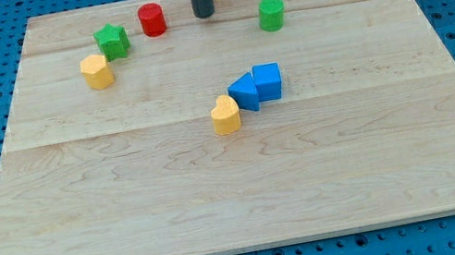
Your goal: Drag the green circle into the bottom right side of the red star
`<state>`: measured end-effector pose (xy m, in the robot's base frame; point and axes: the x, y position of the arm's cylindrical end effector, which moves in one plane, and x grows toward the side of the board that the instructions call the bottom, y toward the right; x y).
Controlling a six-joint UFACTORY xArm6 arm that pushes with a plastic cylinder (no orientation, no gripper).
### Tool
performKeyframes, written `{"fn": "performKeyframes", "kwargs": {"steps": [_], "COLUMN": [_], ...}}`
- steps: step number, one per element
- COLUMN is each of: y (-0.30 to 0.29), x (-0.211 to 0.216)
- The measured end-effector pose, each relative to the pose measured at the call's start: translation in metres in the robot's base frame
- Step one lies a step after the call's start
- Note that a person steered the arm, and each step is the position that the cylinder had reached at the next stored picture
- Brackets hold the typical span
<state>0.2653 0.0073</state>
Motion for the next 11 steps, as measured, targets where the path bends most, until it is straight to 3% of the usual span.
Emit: {"fn": "performKeyframes", "kwargs": {"steps": [1,2,4,5,6,7,9,10,11], "y": [0.075,0.103,0.067,0.048,0.141,0.148,0.055,0.062,0.014], "x": [-0.033,-0.072,-0.073,-0.061,-0.030,0.046,-0.012,0.028,0.010]}}
